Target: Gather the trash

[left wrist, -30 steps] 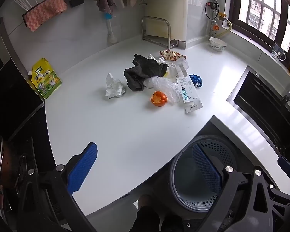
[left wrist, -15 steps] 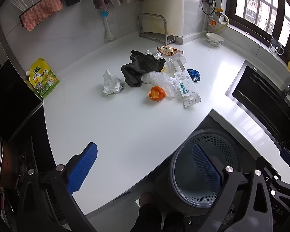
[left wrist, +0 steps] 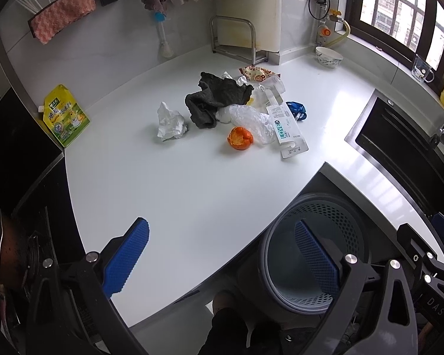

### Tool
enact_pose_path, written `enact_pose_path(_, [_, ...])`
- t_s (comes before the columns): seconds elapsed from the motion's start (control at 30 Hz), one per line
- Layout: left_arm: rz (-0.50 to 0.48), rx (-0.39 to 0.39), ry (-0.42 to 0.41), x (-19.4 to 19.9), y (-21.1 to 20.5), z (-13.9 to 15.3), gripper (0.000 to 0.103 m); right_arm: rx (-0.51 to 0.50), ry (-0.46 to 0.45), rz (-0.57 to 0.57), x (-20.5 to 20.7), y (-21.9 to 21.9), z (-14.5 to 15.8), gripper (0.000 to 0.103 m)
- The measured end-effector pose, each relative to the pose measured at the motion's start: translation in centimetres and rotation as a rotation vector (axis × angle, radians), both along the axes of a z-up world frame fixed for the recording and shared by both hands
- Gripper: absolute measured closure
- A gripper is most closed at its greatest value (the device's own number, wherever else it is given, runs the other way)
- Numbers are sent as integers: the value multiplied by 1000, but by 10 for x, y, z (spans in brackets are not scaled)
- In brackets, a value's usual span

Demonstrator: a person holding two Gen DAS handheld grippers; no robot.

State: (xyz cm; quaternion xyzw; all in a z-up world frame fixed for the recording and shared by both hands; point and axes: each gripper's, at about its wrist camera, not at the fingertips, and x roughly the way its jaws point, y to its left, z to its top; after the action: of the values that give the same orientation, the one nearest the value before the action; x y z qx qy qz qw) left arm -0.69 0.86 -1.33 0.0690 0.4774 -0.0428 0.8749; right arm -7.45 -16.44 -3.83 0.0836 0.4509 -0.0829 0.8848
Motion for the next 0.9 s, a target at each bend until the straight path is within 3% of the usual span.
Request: enact_pose_path(0.9, [6, 1, 0, 3, 2, 1, 6, -1, -13, 5, -1, 0, 3, 18])
